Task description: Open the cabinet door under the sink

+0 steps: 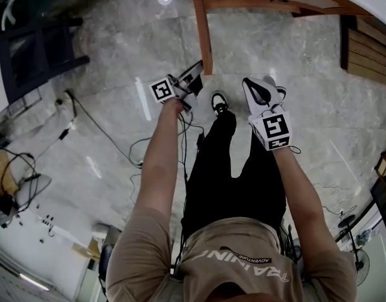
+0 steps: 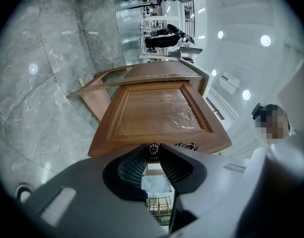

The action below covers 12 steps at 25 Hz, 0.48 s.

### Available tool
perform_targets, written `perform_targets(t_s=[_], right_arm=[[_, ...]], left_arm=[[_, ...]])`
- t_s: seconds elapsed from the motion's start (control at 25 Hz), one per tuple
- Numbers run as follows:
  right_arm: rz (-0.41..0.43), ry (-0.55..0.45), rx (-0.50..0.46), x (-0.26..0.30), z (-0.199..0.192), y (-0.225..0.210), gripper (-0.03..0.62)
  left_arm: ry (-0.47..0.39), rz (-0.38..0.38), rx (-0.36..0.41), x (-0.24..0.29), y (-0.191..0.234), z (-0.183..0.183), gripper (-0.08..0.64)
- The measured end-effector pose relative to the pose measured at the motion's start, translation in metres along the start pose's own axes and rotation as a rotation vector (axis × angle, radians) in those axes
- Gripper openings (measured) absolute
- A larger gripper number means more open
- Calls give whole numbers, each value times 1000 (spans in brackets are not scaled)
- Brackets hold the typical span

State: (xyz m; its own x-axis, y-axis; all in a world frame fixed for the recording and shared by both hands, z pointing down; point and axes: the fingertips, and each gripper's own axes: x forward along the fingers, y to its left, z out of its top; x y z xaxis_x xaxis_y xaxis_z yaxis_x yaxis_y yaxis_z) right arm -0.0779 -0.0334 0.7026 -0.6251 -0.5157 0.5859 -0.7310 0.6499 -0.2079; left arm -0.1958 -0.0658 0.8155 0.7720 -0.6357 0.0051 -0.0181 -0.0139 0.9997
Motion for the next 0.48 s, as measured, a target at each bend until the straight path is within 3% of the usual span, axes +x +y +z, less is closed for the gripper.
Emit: perform_targets(t_s=[0.16, 0.32, 0.48], right_arm=[[3, -4, 15, -1, 8, 7, 2], [19, -4, 2, -8, 17, 12, 2], [31, 3, -27, -23, 20, 13, 2]], left_arm=[[-28, 36, -22, -1, -1, 0, 98], [-148, 79, -51, -2, -8, 3, 104], [-177, 98, -78, -8, -16, -19, 70]])
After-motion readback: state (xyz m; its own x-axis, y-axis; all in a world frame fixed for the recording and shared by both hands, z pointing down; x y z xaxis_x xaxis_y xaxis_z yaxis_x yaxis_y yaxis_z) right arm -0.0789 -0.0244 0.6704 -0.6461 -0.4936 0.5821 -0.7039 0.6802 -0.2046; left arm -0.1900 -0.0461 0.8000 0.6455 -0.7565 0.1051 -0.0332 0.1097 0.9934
